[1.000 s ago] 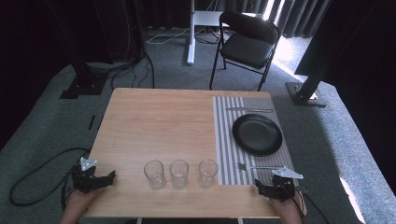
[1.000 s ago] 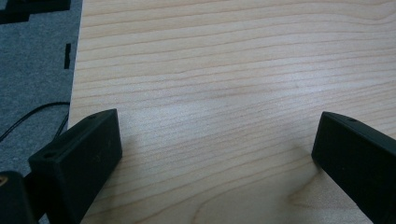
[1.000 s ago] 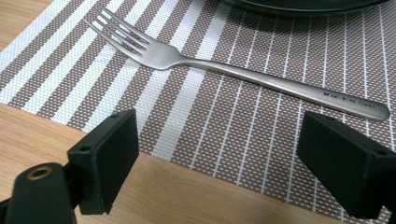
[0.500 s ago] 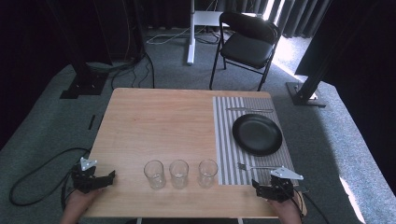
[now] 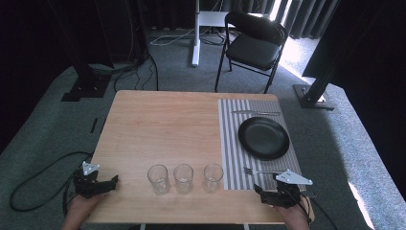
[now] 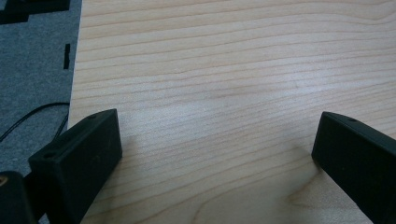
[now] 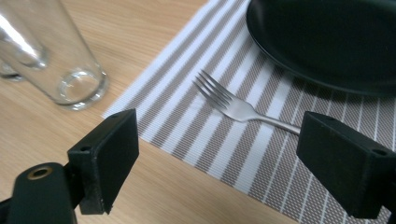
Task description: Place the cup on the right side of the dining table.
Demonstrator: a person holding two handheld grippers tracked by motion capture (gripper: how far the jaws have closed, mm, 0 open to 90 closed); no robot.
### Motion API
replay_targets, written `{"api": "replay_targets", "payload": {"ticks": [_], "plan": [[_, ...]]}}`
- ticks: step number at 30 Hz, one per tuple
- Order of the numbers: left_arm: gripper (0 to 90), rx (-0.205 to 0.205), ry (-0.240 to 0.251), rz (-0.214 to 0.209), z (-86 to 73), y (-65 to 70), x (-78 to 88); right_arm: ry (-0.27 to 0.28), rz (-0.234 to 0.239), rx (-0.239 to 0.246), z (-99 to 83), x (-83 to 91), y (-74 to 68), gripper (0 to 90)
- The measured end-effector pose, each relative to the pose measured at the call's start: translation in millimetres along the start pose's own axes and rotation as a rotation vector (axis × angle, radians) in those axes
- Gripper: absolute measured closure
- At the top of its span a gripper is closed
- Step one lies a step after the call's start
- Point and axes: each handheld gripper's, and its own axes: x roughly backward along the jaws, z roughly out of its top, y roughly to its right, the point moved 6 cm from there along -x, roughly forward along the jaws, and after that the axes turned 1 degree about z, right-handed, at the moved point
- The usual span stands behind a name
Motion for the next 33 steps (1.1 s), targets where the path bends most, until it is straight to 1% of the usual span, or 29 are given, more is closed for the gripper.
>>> {"api": "replay_targets", "payload": {"ticks": [3, 4, 6, 8, 11, 12, 13, 15, 17, 18, 19, 23, 24, 25, 29, 32, 33], "plan": [[1.9, 0.000, 0.000, 0.000, 0.0, 0.0, 0.0, 0.011, 0.022, 0.014, 4.6, 3.3, -4.6, 12.5], [1.9, 0.000, 0.000, 0.000, 0.0, 0.0, 0.0, 0.011, 0.022, 0.014, 4.6, 3.3, -4.6, 12.5], [1.9, 0.000, 0.000, 0.000, 0.0, 0.0, 0.0, 0.025, 0.034, 0.025, 9.3, 6.0, -8.5, 14.2], [1.9, 0.000, 0.000, 0.000, 0.0, 0.0, 0.0, 0.037, 0.048, 0.023, 12.3, 7.4, -10.7, 14.2], [1.9, 0.000, 0.000, 0.000, 0.0, 0.0, 0.0, 0.038, 0.054, 0.033, 14.2, 8.2, -13.1, 14.2], [1.9, 0.000, 0.000, 0.000, 0.0, 0.0, 0.0, 0.036, 0.061, 0.033, 15.1, 8.3, -14.7, 14.2], [1.9, 0.000, 0.000, 0.000, 0.0, 0.0, 0.0, 0.038, 0.070, 0.046, 16.8, 9.3, -17.4, 14.2], [1.9, 0.000, 0.000, 0.000, 0.0, 0.0, 0.0, 0.042, 0.077, 0.055, 18.9, 10.2, -20.0, 14.2], [1.9, 0.000, 0.000, 0.000, 0.0, 0.0, 0.0, 0.049, 0.093, 0.060, 21.7, 11.1, -22.6, 14.2], [1.9, 0.000, 0.000, 0.000, 0.0, 0.0, 0.0, 0.049, 0.093, 0.060, 21.7, 11.1, -22.6, 14.2], [1.9, 0.000, 0.000, 0.000, 0.0, 0.0, 0.0, 0.056, 0.109, 0.066, 25.4, 12.3, -26.1, 14.2], [1.9, 0.000, 0.000, 0.000, 0.0, 0.0, 0.0, 0.065, 0.120, 0.068, 28.3, 13.0, -27.9, 14.2], [1.9, 0.000, 0.000, 0.000, 0.0, 0.0, 0.0, 0.074, 0.140, 0.077, 32.6, 14.1, -31.3, 14.2], [1.9, 0.000, 0.000, 0.000, 0.0, 0.0, 0.0, 0.078, 0.146, 0.082, 34.1, 14.2, -32.4, 14.2], [1.9, 0.000, 0.000, 0.000, 0.0, 0.0, 0.0, 0.080, 0.166, 0.098, 39.1, 13.8, -37.1, 14.2], [1.9, 0.000, 0.000, 0.000, 0.0, 0.0, 0.0, 0.078, 0.170, 0.105, 41.1, 13.3, -39.4, 14.2], [1.9, 0.000, 0.000, 0.000, 0.0, 0.0, 0.0, 0.082, 0.179, 0.114, 43.7, 12.7, -41.9, 14.2]]}}
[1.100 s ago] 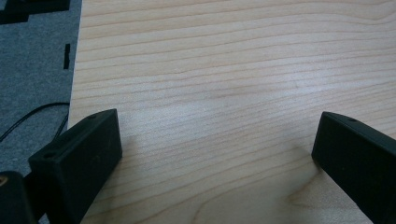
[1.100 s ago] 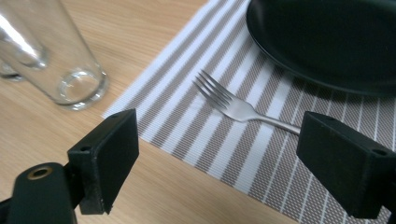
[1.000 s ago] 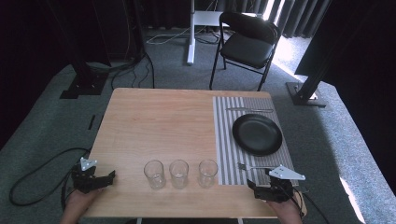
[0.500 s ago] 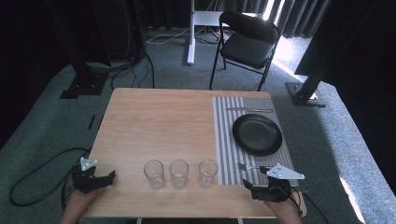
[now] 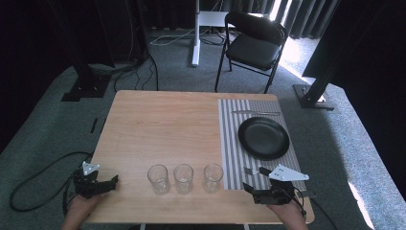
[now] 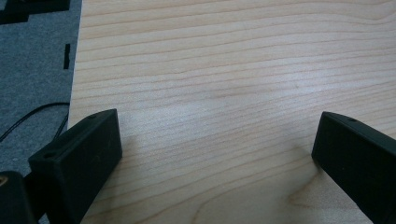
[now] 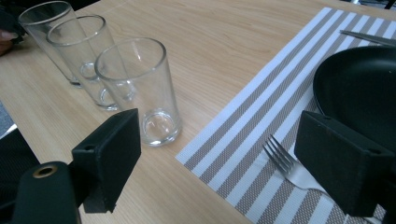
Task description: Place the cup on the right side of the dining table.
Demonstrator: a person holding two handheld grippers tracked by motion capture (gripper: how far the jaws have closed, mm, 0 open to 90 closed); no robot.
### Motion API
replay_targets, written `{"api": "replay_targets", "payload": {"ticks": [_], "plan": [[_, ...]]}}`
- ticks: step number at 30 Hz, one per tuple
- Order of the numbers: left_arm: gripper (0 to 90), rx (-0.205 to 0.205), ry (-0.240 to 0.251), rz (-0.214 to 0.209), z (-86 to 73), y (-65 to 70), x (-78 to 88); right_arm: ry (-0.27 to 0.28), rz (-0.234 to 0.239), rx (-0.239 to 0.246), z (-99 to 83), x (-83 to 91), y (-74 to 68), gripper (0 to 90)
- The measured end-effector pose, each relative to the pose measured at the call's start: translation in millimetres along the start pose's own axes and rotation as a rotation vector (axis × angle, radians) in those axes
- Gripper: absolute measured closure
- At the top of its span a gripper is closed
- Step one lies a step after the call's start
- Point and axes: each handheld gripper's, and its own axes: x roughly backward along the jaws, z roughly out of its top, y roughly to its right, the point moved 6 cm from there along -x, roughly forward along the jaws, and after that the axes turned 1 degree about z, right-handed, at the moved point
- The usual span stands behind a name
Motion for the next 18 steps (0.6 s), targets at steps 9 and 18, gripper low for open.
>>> {"api": "replay_targets", "payload": {"ticks": [9, 18], "plan": [[1.9, 0.000, 0.000, 0.000, 0.0, 0.0, 0.0, 0.006, 0.034, 0.020, 9.5, -4.2, -6.9, 14.2], [1.9, 0.000, 0.000, 0.000, 0.0, 0.0, 0.0, -0.002, 0.058, 0.036, 18.0, -8.8, -12.3, 14.2]]}}
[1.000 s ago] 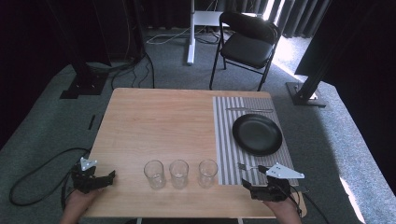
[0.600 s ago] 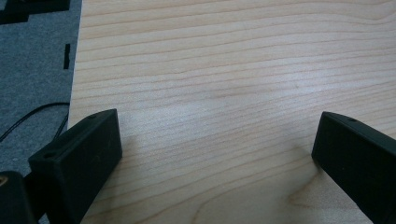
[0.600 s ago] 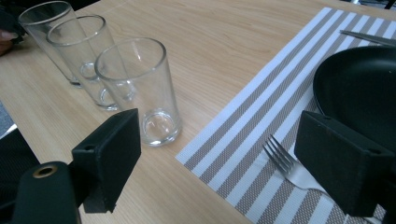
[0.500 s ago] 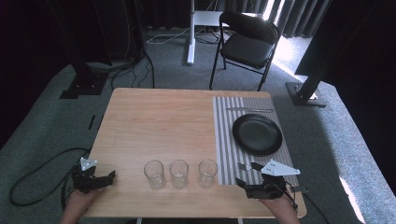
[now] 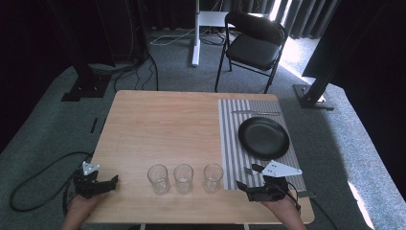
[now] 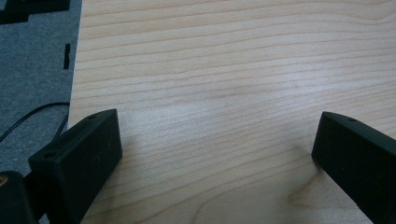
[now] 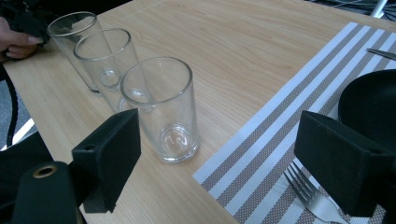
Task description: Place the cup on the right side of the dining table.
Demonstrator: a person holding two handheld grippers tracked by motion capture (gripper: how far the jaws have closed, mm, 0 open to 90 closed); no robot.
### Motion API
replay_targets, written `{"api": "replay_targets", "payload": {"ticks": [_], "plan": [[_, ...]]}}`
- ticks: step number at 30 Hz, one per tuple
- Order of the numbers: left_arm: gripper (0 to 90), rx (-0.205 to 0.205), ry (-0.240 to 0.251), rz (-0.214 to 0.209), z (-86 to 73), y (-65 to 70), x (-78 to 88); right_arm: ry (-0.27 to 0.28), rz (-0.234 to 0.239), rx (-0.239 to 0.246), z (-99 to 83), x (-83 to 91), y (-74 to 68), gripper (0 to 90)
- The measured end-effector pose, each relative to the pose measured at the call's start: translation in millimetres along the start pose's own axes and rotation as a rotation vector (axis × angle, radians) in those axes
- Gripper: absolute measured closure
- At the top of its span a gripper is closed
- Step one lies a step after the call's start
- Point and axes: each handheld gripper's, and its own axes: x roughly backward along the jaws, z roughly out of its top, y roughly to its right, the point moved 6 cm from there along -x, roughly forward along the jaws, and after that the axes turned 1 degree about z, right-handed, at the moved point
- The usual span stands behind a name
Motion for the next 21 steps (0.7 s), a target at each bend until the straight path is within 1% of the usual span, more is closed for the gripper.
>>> {"api": "replay_targets", "payload": {"ticks": [5, 7, 11, 13, 17, 18, 21], "plan": [[1.9, 0.000, 0.000, 0.000, 0.0, 0.0, 0.0, 0.003, 0.008, 0.011, 3.5, -1.7, -1.9, 14.2], [1.9, 0.000, 0.000, 0.000, 0.0, 0.0, 0.0, 0.001, 0.029, 0.020, 7.5, -4.6, -5.5, 14.2], [1.9, 0.000, 0.000, 0.000, 0.0, 0.0, 0.0, 0.001, 0.031, 0.022, 9.0, -6.3, -6.8, 14.3], [1.9, 0.000, 0.000, 0.000, 0.0, 0.0, 0.0, -0.004, 0.037, 0.029, 11.9, -10.5, -8.7, 14.2], [1.9, -0.001, -0.001, 0.000, 0.0, 0.0, 0.1, -0.005, 0.046, 0.033, 13.5, -12.1, -10.3, 14.3], [1.9, 0.000, 0.000, 0.000, 0.0, 0.0, 0.0, -0.009, 0.063, 0.043, 16.7, -15.2, -14.1, 14.2], [1.9, 0.000, 0.000, 0.000, 0.0, 0.0, 0.0, -0.008, 0.070, 0.045, 18.8, -17.5, -15.3, 14.3]]}}
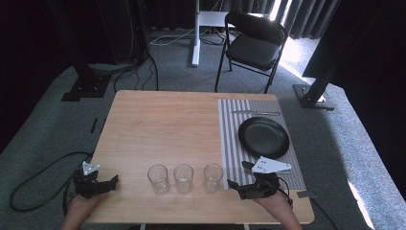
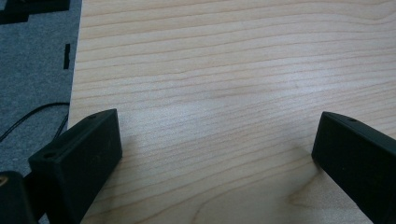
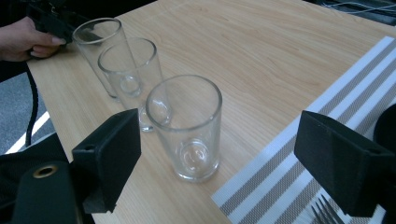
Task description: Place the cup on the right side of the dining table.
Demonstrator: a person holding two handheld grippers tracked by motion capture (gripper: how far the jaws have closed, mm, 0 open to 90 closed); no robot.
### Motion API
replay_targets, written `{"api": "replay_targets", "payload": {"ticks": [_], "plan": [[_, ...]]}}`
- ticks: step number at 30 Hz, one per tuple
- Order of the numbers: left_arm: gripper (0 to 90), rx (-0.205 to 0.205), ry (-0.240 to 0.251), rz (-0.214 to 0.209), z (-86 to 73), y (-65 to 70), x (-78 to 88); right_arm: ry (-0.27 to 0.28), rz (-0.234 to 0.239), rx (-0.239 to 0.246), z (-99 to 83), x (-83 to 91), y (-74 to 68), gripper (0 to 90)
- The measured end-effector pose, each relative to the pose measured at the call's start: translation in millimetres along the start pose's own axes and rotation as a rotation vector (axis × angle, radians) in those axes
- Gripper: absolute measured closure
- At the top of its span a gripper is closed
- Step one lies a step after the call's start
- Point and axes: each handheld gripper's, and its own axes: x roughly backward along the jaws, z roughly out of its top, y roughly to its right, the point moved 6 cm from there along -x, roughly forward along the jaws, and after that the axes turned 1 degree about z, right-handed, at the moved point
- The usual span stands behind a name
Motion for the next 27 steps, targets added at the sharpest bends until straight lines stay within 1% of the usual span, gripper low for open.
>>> {"api": "replay_targets", "payload": {"ticks": [3, 4, 8, 10, 14, 15, 17, 21, 22, 26, 27], "plan": [[1.9, 0.000, 0.000, 0.000, 0.0, 0.0, 0.0, 0.001, 0.011, 0.006, 1.8, -2.9, -1.4, 14.3], [1.9, 0.000, 0.000, 0.000, 0.0, 0.0, 0.0, -0.002, 0.021, 0.009, 3.3, -6.2, -3.3, 14.3], [1.9, 0.000, 0.000, 0.000, 0.0, 0.0, 0.0, -0.007, 0.033, 0.018, 5.7, -11.0, -6.3, 14.3], [1.9, 0.000, 0.000, 0.000, 0.0, 0.0, 0.0, -0.008, 0.048, 0.028, 9.2, -15.4, -10.4, 14.3], [1.9, 0.000, 0.000, 0.000, 0.0, 0.0, 0.0, -0.010, 0.053, 0.035, 11.3, -17.9, -12.6, 14.4], [1.9, 0.000, 0.000, 0.000, 0.0, 0.0, 0.0, -0.011, 0.067, 0.041, 14.6, -22.0, -16.2, 14.4], [1.9, 0.001, 0.000, 0.000, 0.0, 0.0, 0.0, -0.015, 0.076, 0.046, 16.2, -24.7, -18.1, 14.4], [1.9, -0.001, 0.000, 0.000, 0.0, -0.1, 0.0, -0.019, 0.084, 0.047, 17.7, -28.2, -19.9, 14.4], [1.9, -0.001, 0.000, 0.000, 0.0, -0.1, 0.0, -0.026, 0.098, 0.055, 19.8, -33.7, -22.9, 14.4], [1.9, -0.001, 0.000, 0.000, 0.0, -0.1, -0.1, -0.030, 0.111, 0.060, 22.2, -39.7, -26.2, 14.7], [1.9, -0.001, 0.000, 0.000, 0.0, -0.1, -0.1, -0.030, 0.124, 0.060, 23.1, -44.7, -28.1, 15.4]]}}
